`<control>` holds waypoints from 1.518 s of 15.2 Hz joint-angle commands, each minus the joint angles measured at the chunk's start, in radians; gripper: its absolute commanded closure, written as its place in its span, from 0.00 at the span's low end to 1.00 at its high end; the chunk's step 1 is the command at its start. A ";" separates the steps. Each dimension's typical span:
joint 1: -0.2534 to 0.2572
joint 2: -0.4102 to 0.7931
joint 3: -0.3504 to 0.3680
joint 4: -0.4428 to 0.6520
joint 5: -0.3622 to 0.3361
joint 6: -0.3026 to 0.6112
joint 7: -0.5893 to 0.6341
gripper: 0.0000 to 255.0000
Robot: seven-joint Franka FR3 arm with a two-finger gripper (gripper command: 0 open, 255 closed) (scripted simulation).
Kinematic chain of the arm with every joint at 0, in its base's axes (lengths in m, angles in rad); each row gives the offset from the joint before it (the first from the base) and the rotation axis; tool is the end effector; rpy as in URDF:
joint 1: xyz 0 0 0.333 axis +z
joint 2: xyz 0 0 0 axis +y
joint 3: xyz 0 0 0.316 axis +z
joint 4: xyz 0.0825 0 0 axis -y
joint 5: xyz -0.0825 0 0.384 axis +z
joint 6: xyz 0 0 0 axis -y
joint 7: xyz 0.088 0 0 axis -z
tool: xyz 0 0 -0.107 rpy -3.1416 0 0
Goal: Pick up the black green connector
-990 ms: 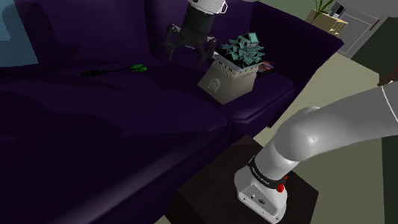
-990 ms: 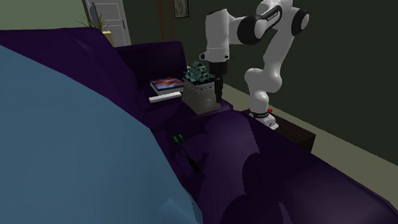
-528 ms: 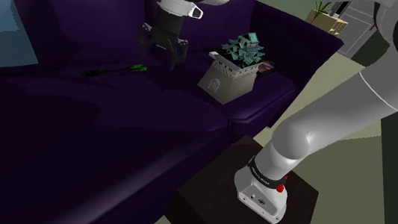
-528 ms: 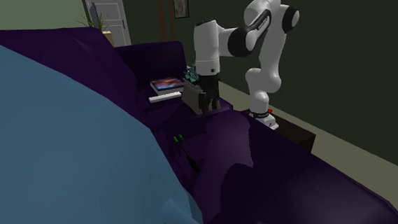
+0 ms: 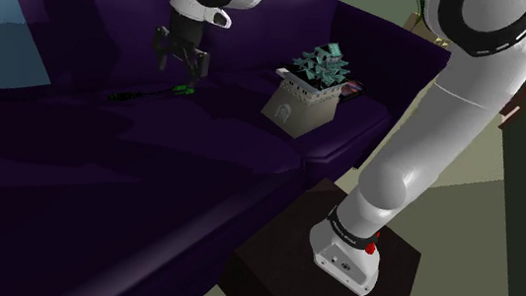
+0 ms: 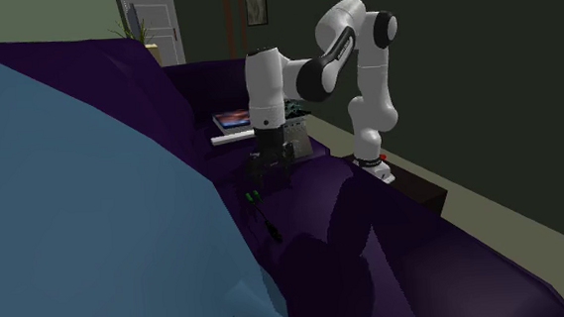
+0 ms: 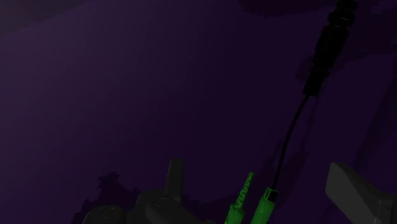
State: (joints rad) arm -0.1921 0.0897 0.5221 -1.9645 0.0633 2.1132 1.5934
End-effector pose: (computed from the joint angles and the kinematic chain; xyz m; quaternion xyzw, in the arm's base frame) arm 0.5513 0.1858 0.4403 -0.7954 0.6031 0.0209 0.0574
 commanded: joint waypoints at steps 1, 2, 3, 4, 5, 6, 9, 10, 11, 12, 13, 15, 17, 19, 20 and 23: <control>0.009 0.091 -0.011 0.069 -0.048 0.020 0.112 0.00; 0.016 0.130 -0.020 0.103 -0.067 0.024 0.161 0.00; 0.025 0.168 -0.031 0.138 -0.084 0.027 0.208 0.00; 0.028 0.173 -0.034 0.131 -0.086 0.039 0.208 0.00; 0.029 0.178 -0.035 0.123 -0.088 0.051 0.209 0.00; 0.030 0.184 -0.037 0.116 -0.091 0.063 0.210 0.00; 0.033 0.201 -0.040 0.096 -0.100 0.099 0.213 0.00; 0.034 0.207 -0.041 0.090 -0.103 0.110 0.214 0.00; 0.035 0.210 -0.042 0.087 -0.105 0.117 0.215 0.00; 0.035 0.210 -0.042 0.087 -0.105 0.117 0.215 0.00; 0.035 0.210 -0.042 0.087 -0.105 0.117 0.215 0.00; 0.035 0.210 -0.042 0.086 -0.105 0.118 0.216 1.00; 0.036 0.213 -0.043 0.090 -0.107 0.117 0.216 1.00; 0.037 0.218 -0.043 0.092 -0.109 0.119 0.217 1.00; 0.039 0.221 -0.044 0.093 -0.111 0.120 0.219 1.00; 0.035 0.210 -0.042 0.087 -0.105 0.117 0.215 1.00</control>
State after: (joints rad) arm -0.1546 0.2953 0.4825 -1.8725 -0.0427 2.2229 1.8104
